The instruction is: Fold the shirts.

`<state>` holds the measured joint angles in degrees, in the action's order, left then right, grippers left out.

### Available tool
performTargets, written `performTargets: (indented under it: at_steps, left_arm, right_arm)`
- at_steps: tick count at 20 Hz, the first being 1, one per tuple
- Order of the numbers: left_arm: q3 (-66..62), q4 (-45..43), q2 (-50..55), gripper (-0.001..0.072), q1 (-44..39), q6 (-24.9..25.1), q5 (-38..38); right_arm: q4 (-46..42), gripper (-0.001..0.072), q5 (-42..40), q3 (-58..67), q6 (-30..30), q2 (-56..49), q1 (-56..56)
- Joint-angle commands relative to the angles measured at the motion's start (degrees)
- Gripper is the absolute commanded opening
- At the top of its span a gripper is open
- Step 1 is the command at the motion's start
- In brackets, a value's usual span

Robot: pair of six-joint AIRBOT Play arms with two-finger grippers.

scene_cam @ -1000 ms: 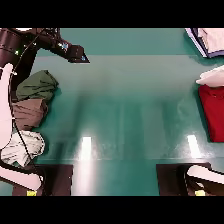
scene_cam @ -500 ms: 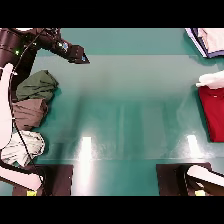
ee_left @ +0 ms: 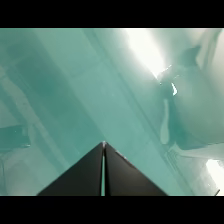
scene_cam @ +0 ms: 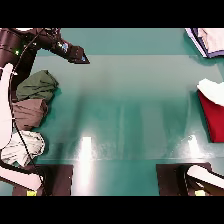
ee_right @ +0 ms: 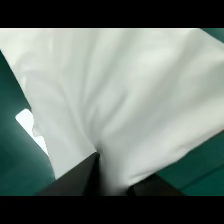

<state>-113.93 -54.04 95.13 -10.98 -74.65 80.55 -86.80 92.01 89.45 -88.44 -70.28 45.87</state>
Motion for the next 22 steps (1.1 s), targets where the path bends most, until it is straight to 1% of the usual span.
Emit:
performTargets:
  at_steps: [1,2,5,7,8,10,11,12,13,14,19,22]
  left_arm:
    - [0.02,0.0,-0.02,0.0025,0.04,0.13,0.31]
    - [0.02,0.0,-0.02,0.0026,0.02,0.13,0.52]
    - [0.02,0.02,-0.02,0.0026,0.02,0.11,1.07]
    - [0.02,0.02,-0.02,0.0026,0.02,0.11,0.46]
    - [0.02,0.04,-0.02,0.0026,0.04,0.09,0.15]
    - [0.02,0.24,-0.02,0.0026,0.02,0.0,2.27]
    - [0.02,0.46,-0.02,0.0026,0.02,-0.35,3.21]
    - [0.02,0.48,-0.02,0.0026,0.02,-0.35,2.95]
    - [0.02,0.46,-0.02,0.0026,0.02,-0.35,2.34]
    - [0.02,0.44,-0.02,0.0026,0.04,-0.35,1.92]
    - [0.02,0.46,-0.02,0.0026,0.04,-0.35,-0.42]
    - [0.02,0.46,-0.02,0.0026,0.02,-0.35,-0.66]
  right_arm:
    - [-10.23,0.0478,4.61,-4.72,-0.85,0.13,0.02]
    - [-12.17,0.0541,4.68,-5.66,-1.51,0.2,0.02]
    - [-10.36,0.053,4.15,-5.99,-3.69,0.39,-0.68]
    - [-3.8,0.0529,3.98,-5.62,-3.69,0.37,-3.19]
    - [0.52,0.0512,4.02,-5.64,-3.67,0.61,-5.11]
    - [8.02,0.0401,3.48,-5.64,-3.61,1.2,-10.25]
    - [10.19,0.0325,2.71,-5.62,-3.23,1.46,-13.53]
    - [10.8,0.0223,2.34,-5.62,-2.38,1.7,-16.87]
    - [10.58,0.0077,1.92,-5.62,-1.42,1.92,-20.7]
    - [10.58,0.002,1.86,-5.6,-0.59,1.92,-24.0]
    - [10.23,0.002,0.44,-5.6,0.04,1.9,-38.86]
    - [10.19,0.002,-1.42,-5.6,0.04,1.9,-44.02]
